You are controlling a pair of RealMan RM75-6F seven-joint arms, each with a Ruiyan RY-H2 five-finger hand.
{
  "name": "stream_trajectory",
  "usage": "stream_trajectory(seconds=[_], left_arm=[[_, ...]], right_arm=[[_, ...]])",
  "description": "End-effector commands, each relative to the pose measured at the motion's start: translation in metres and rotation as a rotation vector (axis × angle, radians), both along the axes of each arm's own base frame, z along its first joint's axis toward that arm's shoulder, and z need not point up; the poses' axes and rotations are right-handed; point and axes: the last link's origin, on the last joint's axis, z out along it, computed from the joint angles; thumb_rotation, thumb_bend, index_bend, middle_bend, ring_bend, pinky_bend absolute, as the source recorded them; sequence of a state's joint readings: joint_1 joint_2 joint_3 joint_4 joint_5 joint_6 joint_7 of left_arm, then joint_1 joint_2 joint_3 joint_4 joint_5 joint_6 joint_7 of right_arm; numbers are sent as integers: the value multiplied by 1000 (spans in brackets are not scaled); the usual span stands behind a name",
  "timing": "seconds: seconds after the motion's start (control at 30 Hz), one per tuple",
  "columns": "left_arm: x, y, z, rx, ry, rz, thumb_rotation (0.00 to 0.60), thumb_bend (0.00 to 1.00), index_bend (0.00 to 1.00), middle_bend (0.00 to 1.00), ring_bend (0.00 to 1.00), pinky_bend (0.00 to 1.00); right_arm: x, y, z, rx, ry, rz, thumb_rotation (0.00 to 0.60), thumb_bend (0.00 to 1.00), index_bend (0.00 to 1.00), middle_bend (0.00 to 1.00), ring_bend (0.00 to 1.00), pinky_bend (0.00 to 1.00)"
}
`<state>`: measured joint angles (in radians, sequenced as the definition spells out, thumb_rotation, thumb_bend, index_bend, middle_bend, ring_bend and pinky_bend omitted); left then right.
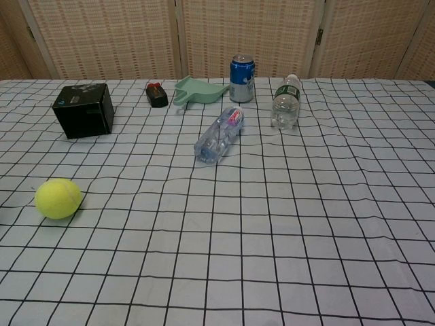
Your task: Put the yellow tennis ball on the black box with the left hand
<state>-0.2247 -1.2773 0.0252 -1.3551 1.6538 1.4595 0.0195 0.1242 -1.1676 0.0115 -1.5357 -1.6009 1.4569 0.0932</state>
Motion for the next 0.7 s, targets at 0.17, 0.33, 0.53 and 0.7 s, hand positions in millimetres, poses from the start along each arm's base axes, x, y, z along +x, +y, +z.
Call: stream_trajectory(seconds=[0.17,0.33,0.53,0.7], left_arm=[[-1,0,0,-5,0,6,600,410,269,184,158,348],[0,0,0,-7,-6,5,600,410,270,184,158,348],[1,0,1,-3,-3,-5,600,409,269,200,167,350],[8,-5,3,16,-75,-27,600,498,272,278,259,445]], right_arm=[[0,0,-1,4,0,-2,600,265,64,25,0,153],[0,0,-1,12,-9,-5,600,266,63,25,0,153],[-3,-1,-1,13,-3,-24,600,265,63,25,0,153],[-2,1,-3,28,-6,-19,600,266,64,26,0,152]])
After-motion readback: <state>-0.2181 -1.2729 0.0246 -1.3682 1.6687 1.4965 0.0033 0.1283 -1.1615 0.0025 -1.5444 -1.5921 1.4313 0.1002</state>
